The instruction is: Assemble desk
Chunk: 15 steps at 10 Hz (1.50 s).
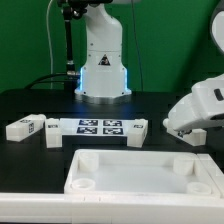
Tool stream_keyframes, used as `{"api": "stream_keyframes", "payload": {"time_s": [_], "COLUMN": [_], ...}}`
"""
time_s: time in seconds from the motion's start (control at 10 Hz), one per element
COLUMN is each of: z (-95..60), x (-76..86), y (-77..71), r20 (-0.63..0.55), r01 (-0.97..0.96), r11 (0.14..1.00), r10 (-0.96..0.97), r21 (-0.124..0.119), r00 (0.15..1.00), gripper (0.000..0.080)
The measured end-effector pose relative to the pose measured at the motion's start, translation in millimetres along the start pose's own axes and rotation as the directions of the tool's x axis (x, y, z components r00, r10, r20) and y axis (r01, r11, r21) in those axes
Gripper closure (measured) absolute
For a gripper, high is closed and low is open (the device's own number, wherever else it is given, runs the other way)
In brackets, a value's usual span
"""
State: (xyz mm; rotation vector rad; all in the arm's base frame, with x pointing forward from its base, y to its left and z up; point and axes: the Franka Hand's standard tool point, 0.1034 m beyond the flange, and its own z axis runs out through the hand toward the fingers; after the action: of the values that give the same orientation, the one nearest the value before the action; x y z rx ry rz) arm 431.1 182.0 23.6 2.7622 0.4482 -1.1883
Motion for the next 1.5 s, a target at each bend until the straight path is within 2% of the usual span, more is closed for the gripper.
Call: {"api": "stream_keyframes", "payload": {"time_s": [0.1, 0.3, 0.4, 0.6, 0.8, 1.1, 1.3, 1.4, 1.5], "z": [5.1, 5.7, 8.9, 9.3, 3.7, 10.0, 11.2, 11.9, 12.2], "x": [0.6, 0.6, -9.3, -1.4, 6.2, 11.9, 12.3, 12.2, 12.1], "y": [0.2, 2.1, 4.6, 5.7, 5.5, 4.6, 4.5, 4.4, 4.4], "r20": [0.02, 0.027, 0.128, 0.215, 0.177, 0.166, 0.166, 0.166, 0.167], "r01": [0.0, -0.003, -0.003, -0.001, -0.003, -0.002, -0.002, -0.001, -0.001], "r11": [1.0, 1.0, 1.0, 1.0, 1.0, 1.0, 1.0, 1.0, 1.0], "r10": [0.0, 0.003, 0.003, 0.001, 0.002, 0.0, 0.0, 0.0, 0.0], "r21": [0.001, 0.001, -0.003, 0.002, 0.005, 0.008, 0.008, 0.008, 0.008], "r00": [1.0, 1.0, 0.992, 0.977, 0.984, 0.986, 0.986, 0.986, 0.986], "gripper": [0.0151, 0.0151, 0.0151, 0.0151, 0.0151, 0.0151, 0.0425, 0.0514, 0.0514]}}
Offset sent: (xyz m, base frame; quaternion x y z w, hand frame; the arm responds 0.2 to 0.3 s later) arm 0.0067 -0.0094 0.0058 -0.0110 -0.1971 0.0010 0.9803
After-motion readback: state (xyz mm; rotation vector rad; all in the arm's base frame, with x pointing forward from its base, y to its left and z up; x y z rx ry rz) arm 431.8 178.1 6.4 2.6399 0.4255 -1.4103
